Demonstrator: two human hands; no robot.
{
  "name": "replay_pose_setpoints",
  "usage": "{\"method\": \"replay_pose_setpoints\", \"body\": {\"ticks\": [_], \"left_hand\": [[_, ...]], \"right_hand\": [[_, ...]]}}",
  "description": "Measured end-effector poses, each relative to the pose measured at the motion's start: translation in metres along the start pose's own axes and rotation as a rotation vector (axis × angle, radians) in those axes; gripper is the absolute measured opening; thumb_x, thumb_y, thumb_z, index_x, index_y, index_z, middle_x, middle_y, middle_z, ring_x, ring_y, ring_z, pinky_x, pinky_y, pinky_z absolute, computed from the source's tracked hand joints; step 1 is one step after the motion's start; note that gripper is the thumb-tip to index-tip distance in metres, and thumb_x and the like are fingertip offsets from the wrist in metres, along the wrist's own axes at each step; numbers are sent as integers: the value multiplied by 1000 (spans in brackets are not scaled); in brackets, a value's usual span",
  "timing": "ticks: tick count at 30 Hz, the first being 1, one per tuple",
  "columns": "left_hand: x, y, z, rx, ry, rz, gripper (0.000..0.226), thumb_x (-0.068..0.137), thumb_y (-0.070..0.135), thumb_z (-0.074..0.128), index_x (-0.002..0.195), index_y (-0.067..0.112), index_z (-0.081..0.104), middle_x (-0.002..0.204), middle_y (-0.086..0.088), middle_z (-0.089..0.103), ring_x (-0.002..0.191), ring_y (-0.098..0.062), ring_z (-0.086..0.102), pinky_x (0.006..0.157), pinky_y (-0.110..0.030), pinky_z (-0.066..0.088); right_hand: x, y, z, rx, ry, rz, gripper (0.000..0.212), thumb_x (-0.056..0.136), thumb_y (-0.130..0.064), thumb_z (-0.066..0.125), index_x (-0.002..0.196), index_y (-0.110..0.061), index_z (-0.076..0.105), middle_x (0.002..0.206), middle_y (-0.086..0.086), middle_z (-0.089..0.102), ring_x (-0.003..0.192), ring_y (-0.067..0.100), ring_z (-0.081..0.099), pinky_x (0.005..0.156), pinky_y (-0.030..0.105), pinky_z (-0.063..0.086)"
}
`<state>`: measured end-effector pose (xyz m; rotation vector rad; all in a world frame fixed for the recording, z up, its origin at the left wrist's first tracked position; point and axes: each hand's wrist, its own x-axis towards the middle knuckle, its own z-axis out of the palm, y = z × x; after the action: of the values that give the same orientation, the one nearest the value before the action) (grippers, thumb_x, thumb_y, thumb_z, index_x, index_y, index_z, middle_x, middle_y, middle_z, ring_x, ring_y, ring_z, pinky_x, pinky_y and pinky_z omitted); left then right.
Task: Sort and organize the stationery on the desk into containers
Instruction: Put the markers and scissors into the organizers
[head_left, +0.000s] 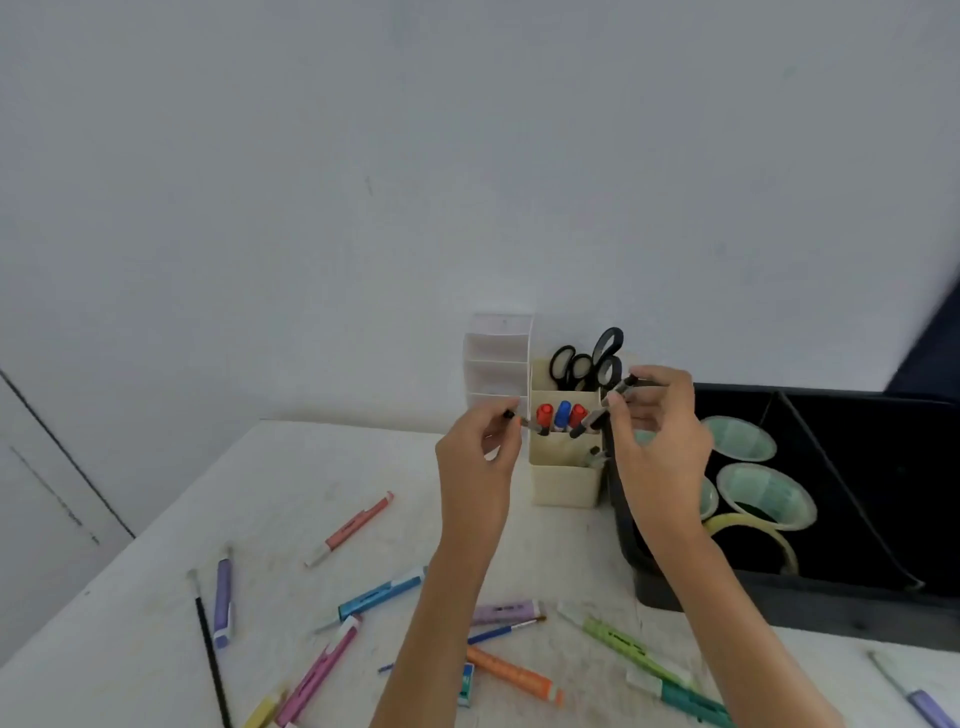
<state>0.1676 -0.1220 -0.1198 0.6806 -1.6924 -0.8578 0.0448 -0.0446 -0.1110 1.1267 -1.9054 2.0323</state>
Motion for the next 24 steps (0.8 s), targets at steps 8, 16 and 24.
{"method": "replay_pose_setpoints", "body": {"ticks": [8, 16, 24], "left_hand": [[4, -25, 39, 115, -156, 10, 27, 90, 5, 59, 117, 9, 64, 100, 3, 64, 89, -7, 61, 82, -10, 47], [-2, -43, 52, 172, -255, -18, 28, 90, 6, 59, 117, 12, 63, 108, 0, 65, 94, -4, 59, 88, -20, 49], [-14, -26, 56, 187, -423, -58, 52, 89, -7, 48, 136, 15, 46, 135, 1, 51, 126, -9, 45, 109, -25, 34]], "right_hand": [[-9, 46, 9, -145, -155, -12, 18, 89, -10, 62, 98, -20, 52, 81, -14, 60, 78, -3, 60, 64, 10, 47], [-12, 59, 14, -415, -320, -126, 9, 81, -10, 70, 85, -17, 65, 79, -11, 57, 81, 14, 49, 71, 25, 39], [-14, 51, 4, -441, -313, -62, 36, 77, -7, 60, 111, -18, 61, 102, -7, 62, 93, 8, 48, 82, 26, 43]]}}
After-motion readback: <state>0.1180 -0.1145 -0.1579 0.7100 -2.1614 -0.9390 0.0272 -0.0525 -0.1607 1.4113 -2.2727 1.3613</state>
